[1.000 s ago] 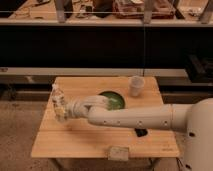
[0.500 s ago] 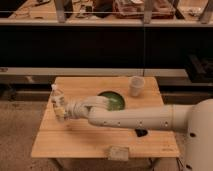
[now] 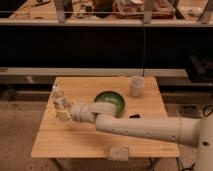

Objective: Stand the bottle upright

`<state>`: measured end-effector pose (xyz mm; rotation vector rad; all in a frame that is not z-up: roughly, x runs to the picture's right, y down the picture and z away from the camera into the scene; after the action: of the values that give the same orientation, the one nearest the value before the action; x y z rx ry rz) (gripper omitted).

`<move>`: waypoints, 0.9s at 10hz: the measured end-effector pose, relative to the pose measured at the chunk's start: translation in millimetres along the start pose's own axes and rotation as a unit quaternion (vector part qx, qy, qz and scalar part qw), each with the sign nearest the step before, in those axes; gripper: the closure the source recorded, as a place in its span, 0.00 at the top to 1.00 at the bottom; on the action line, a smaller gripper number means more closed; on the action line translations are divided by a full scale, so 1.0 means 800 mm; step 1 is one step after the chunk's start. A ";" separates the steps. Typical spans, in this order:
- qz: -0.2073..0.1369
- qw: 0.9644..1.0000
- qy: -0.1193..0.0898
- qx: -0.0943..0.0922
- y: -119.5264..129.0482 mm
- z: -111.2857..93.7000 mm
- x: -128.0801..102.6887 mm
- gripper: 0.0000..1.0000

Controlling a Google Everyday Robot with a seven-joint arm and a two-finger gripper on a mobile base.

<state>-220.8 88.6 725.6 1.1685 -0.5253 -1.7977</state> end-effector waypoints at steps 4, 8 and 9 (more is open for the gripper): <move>-0.003 1.000 0.002 0.003 -0.003 0.001 0.000 0.00; -0.061 0.997 0.047 0.007 -0.008 -0.009 -0.012 0.00; -0.075 0.995 0.058 0.011 -0.014 -0.012 -0.020 0.00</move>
<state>-215.3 108.8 721.0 1.3499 -0.3986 -1.8410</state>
